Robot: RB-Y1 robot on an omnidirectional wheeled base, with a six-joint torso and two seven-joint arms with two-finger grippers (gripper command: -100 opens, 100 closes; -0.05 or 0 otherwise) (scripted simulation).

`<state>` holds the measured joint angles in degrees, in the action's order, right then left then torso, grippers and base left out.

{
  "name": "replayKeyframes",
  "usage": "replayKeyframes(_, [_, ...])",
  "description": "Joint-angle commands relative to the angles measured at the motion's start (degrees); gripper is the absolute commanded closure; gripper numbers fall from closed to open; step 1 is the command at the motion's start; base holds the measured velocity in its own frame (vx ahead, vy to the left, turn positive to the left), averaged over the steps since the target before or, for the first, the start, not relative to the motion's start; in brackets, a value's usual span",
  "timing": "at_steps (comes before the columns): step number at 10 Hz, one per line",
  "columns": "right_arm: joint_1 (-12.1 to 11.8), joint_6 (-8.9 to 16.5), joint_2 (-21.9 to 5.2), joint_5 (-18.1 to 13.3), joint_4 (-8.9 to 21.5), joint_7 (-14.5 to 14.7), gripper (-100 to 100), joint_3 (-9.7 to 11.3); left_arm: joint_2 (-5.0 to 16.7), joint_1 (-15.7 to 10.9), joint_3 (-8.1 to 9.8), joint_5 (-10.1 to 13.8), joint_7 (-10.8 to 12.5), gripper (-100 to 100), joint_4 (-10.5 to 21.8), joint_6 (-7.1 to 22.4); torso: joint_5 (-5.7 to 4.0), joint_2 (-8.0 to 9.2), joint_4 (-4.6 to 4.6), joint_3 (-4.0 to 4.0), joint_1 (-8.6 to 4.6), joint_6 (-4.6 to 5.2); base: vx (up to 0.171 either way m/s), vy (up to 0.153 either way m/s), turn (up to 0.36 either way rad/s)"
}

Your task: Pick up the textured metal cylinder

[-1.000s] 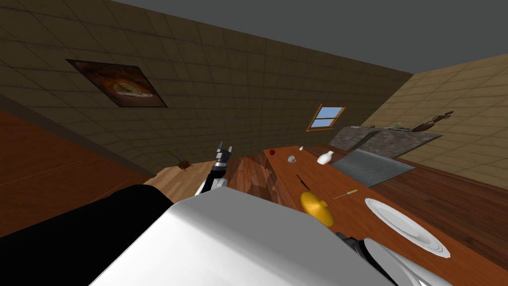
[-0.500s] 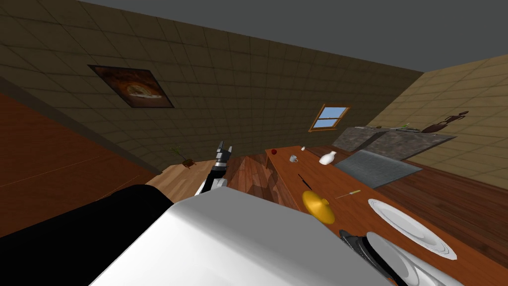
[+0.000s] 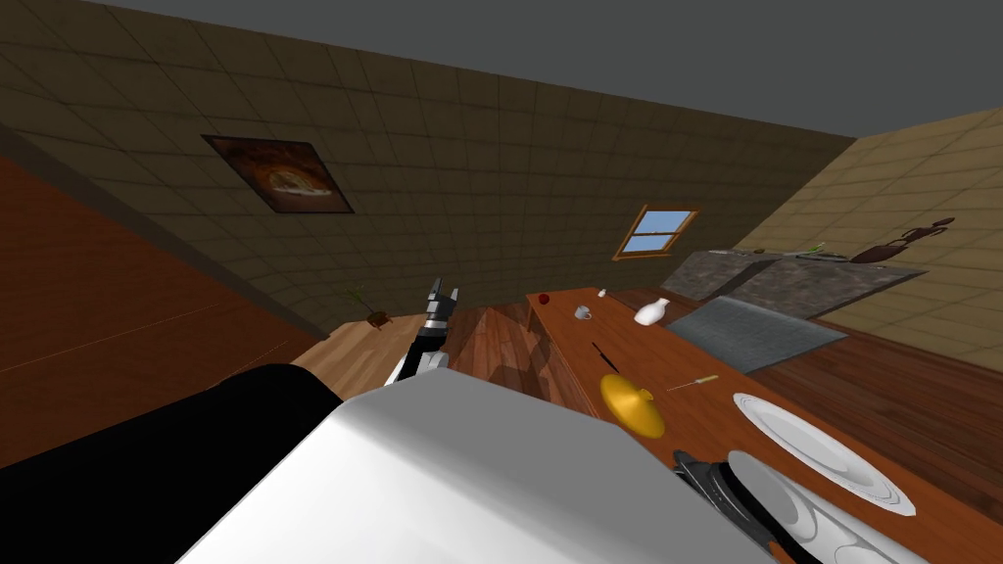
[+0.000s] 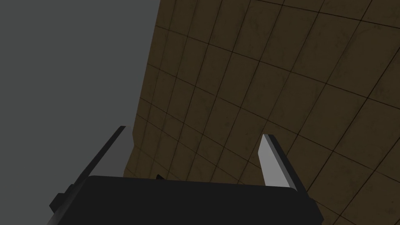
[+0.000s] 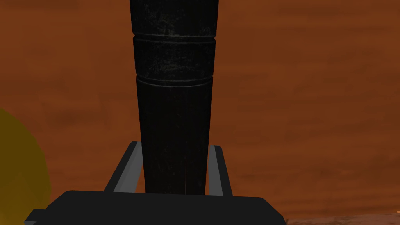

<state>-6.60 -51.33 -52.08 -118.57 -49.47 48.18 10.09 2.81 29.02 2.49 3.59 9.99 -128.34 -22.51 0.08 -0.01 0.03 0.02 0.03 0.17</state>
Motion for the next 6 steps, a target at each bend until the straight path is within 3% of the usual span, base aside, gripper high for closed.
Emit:
replayKeyframes(1, [2.2,-1.3,0.6,0.4,2.9,2.7,100,-1.6,0.0,0.0,0.0,0.0,0.0,0,0.0,0.0,0.0,0.0,0.0,0.0,0.0,0.0,-0.058,0.031,0.057])
replayKeyframes(2, [2.2,-1.3,0.6,0.4,3.8,2.7,100,-1.6,0.0,0.0,0.0,0.0,0.0,0,0.0,0.0,0.01,0.04,0.04,0.03,0.03,-0.06,-0.05,0.027,0.043])
replayKeyframes(5, [6.4,-3.5,1.6,1.2,8.8,7.5,100,-4.3,0.0,0.0,0.0,0.0,0.0,0,0.0,0.0,0.04,0.08,0.02,0.05,0.07,0.01,-0.056,0.038,0.045])
replayKeyframes(6, [6.4,-3.5,1.6,1.2,10.1,7.5,100,-4.3,0.0,0.0,0.0,0.0,0.0,0,0.0,0.0,0.04,0.06,0.05,0.05,0.11,-0.05,-0.041,0.032,0.041])
